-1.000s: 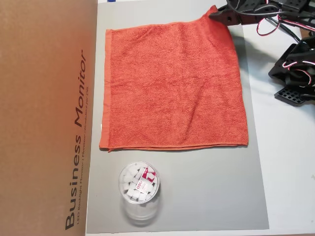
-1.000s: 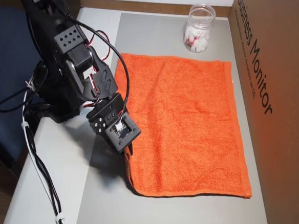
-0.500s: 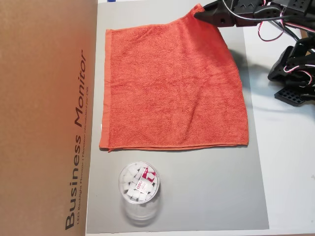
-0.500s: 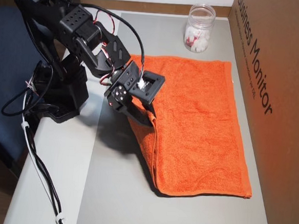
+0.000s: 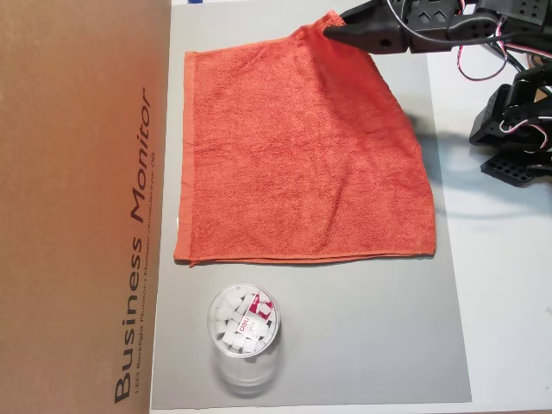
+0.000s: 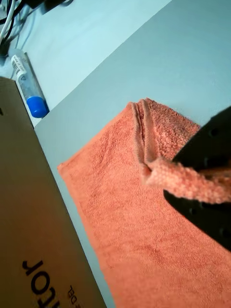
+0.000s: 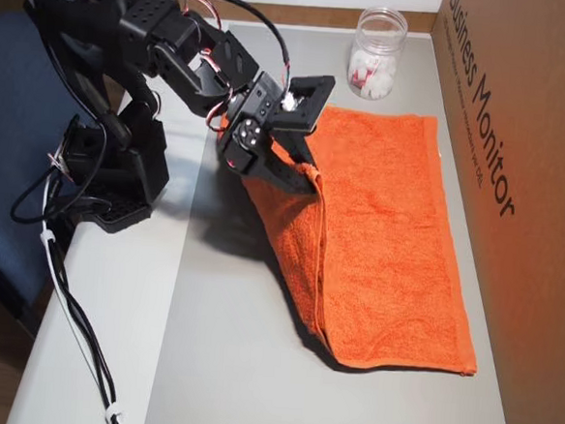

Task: Fold the blanket.

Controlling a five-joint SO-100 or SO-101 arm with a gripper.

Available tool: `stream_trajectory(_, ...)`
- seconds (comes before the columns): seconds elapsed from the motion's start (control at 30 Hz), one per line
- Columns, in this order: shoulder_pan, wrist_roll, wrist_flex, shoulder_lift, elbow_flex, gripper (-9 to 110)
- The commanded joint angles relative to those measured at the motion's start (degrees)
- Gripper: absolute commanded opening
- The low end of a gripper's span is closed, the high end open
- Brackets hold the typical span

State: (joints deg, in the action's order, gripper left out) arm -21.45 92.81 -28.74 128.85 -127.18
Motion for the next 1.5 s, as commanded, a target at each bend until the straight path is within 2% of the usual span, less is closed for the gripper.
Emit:
stream_trajectory(0.0, 2.02, 0.26, 1.05, 1.67, 3.69, 0)
stream_trajectory(0.53, 9.49, -0.62, 1.05, 0.88, 7.12, 0)
stream_trajectory(1.0, 12.13, -0.7, 1.05, -12.48, 20.48, 0)
stream_trajectory(1.47, 20.48, -0.79, 1.05, -24.87, 33.13, 0)
